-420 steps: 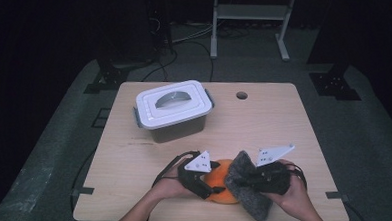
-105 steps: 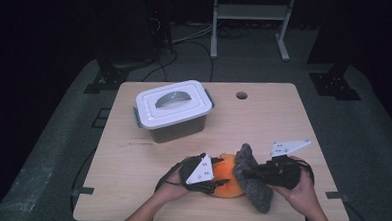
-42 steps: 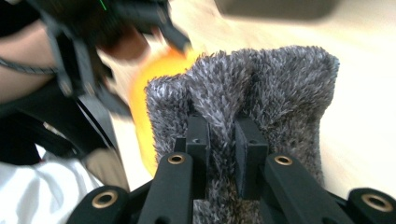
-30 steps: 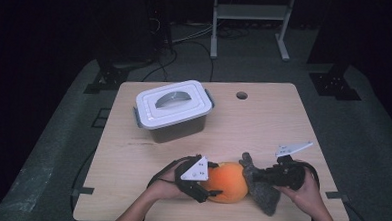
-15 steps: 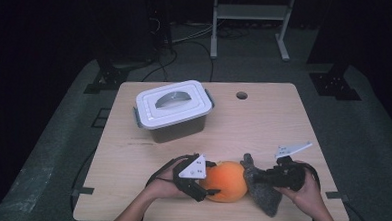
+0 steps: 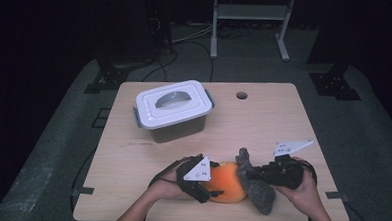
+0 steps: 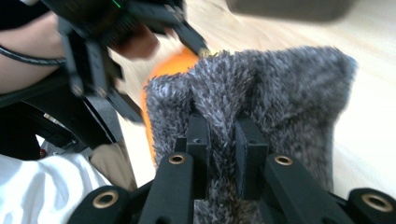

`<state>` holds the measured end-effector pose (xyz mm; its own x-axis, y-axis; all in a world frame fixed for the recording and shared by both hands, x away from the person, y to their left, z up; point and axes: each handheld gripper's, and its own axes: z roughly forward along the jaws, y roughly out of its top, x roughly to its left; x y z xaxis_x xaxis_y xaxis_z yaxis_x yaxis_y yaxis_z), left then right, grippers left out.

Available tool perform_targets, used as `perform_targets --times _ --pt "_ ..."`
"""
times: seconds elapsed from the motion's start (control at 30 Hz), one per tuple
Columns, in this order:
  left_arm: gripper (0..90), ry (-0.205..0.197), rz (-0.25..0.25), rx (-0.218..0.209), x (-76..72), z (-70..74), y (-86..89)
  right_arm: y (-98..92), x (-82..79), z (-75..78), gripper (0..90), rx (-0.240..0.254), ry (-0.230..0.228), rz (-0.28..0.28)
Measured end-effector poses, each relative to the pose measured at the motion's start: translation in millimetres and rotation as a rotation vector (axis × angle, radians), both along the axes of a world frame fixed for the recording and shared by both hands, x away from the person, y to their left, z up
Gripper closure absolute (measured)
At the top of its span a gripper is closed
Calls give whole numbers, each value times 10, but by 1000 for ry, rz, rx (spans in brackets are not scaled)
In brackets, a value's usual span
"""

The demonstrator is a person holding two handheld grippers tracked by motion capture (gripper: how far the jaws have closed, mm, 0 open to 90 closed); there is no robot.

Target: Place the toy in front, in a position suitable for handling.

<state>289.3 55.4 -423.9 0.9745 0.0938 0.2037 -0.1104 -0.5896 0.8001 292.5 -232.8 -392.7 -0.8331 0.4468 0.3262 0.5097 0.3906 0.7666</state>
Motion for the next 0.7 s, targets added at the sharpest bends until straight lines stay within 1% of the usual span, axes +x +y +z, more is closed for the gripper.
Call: perform_targets --times 0.07,0.1,0.13,0.17,0.23,0.3,0.33,0.37,0.4,0.43,0.5,0.57,0.6,0.63,0.7 --pt "200 -7 0 8 -5 4 -2 90 -7 43 779 -2 -20 10" --pt "200 -7 -1 10 -6 6 2 133 1 39 779 -13 -24 21" --pt "200 -8 -3 11 -6 6 7 169 9 19 779 -32 -23 26" --pt "201 -11 -3 11 -6 8 10 181 19 -6 780 -35 -15 29" --pt "202 -16 0 8 -5 16 14 143 36 -35 781 -28 0 31" --pt "200 -13 9 -6 1 7 9 78 42 -63 780 -52 11 17" --pt "199 -14 9 -5 1 8 5 44 44 -77 780 -59 23 9" --pt "199 -12 12 -6 -2 12 -3 17 43 -79 780 -56 28 -2" --pt "198 -9 14 -8 -4 17 -12 5 35 -59 780 -47 24 -10" --pt "198 -15 10 -5 -6 24 -21 13 21 -21 780 -38 11 -14" --pt "194 -25 8 -1 -27 29 -46 73 -4 65 779 -15 -14 -1" --pt "188 -32 6 2 -39 31 -58 167 -17 95 777 -39 -40 16" --pt "184 -30 3 5 -38 32 -55 207 -18 75 777 -57 -40 24" --pt "172 -27 3 7 -34 35 -49 221 -14 45 777 -62 -34 30" --pt "148 -6 13 -14 -19 54 -37 184 8 -3 777 -33 -11 35"
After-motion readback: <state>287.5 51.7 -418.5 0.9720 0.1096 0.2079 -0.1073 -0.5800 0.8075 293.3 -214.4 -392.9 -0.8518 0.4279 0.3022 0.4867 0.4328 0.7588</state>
